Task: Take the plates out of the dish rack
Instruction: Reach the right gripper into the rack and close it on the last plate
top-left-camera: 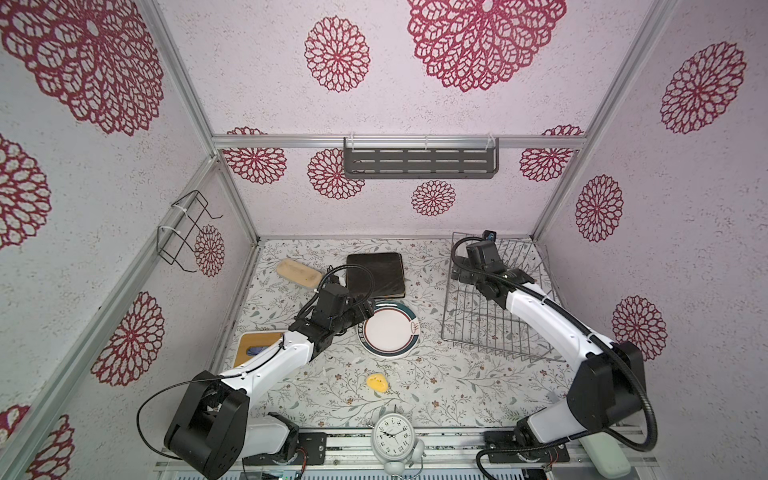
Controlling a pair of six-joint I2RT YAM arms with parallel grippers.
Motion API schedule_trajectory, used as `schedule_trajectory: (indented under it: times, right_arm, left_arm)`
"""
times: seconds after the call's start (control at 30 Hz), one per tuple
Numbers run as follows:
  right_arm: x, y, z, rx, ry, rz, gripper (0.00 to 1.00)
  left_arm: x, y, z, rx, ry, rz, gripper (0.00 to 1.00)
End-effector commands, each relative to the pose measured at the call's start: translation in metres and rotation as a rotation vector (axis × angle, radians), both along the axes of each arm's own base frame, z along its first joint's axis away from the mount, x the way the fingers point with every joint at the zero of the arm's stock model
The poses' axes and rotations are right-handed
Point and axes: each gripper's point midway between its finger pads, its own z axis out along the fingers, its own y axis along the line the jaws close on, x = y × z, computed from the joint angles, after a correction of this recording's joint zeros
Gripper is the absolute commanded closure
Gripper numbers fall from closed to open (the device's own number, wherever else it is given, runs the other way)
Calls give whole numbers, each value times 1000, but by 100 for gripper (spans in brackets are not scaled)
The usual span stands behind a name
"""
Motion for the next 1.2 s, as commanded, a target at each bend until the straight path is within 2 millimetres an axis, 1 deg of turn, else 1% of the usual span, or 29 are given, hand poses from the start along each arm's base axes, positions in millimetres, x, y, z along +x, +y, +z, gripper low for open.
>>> schedule_trajectory:
  times: [0.0, 0.13, 0.23, 0.3, 0.4, 0.47, 0.63, 0.93, 1.17]
  right_arm:
    - [13, -3, 6, -81, 9, -33, 1]
    - [34, -3, -8, -169, 64, -80, 1]
    - [48, -6, -13, -252, 97, -121, 2]
    - [55, -9, -19, -304, 121, -152, 5]
    - [64, -11, -25, -359, 133, -183, 15]
    - [68, -12, -29, -378, 128, -193, 22]
    - [77, -8, -38, -397, 120, -174, 35]
    - [90, -6, -47, -447, 109, -166, 48]
    - [98, -7, -49, -469, 100, -168, 57]
  left_arm:
    - [6, -5, 14, -15, -57, -21, 24]
    - [8, -6, 20, -30, -68, -23, 24]
    - [8, -7, 23, -39, -76, -23, 24]
    - [8, -6, 24, -44, -79, -22, 24]
    - [8, -6, 26, -52, -82, -20, 24]
    - [8, -5, 27, -54, -84, -17, 24]
    - [8, -4, 29, -55, -91, -12, 24]
    - [6, -3, 30, -57, -89, -8, 24]
    - [5, -1, 31, -54, -89, -2, 24]
